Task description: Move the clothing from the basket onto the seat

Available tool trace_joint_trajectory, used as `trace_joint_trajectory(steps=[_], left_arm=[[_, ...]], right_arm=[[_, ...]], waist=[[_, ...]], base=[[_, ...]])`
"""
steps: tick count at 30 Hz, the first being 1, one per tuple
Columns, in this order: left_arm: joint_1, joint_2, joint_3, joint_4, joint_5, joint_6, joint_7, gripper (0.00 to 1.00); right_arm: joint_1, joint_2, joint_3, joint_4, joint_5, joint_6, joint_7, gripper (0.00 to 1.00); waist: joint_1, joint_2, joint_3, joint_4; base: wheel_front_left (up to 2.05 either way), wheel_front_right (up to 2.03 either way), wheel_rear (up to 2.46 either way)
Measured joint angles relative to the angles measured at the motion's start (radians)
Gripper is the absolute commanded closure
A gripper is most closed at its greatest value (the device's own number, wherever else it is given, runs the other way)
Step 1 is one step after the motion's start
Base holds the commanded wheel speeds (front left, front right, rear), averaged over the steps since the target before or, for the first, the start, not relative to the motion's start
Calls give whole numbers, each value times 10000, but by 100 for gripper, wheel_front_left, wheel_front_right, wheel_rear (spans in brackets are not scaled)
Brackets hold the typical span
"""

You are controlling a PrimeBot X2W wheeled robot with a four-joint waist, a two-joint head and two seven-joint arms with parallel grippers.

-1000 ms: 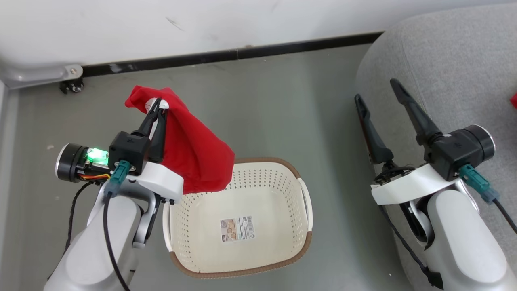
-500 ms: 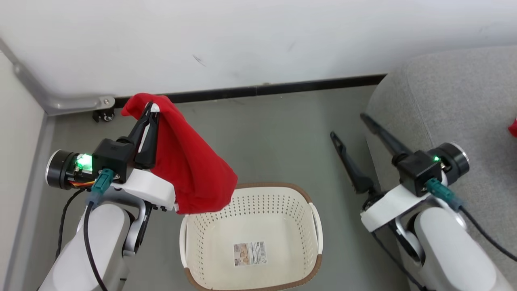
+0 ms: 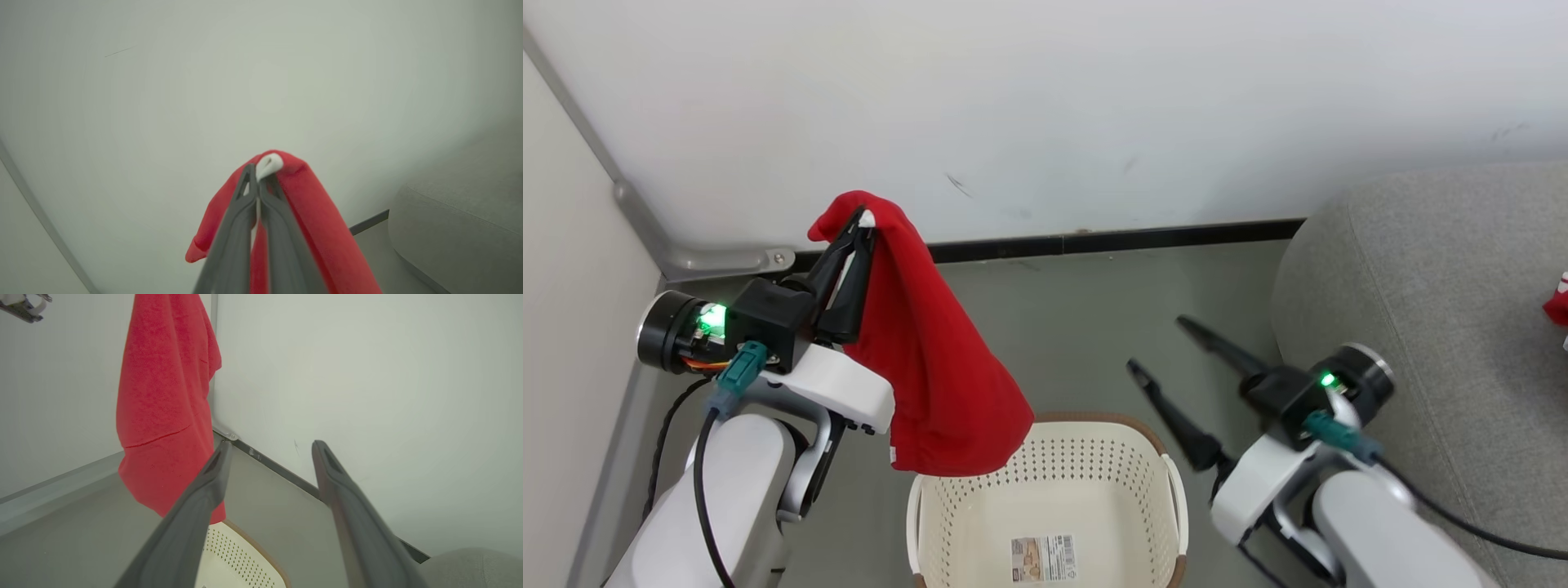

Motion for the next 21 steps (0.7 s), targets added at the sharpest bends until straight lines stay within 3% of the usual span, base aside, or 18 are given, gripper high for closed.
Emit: trace_joint_trajectory(steps=[7, 21], left_arm=[[-101, -4, -174, -320, 15, -173, 324, 100], [-486, -207, -449, -552, 48, -171, 1256, 100]], right_arm=[[21, -138, 1404, 25, 468, 0, 276, 0], [171, 194, 2876, 161, 1338, 0, 303, 0]], waist=[[0, 0, -403, 78], [0, 0, -867, 19]], base=[[0, 0, 0], [0, 0, 0]])
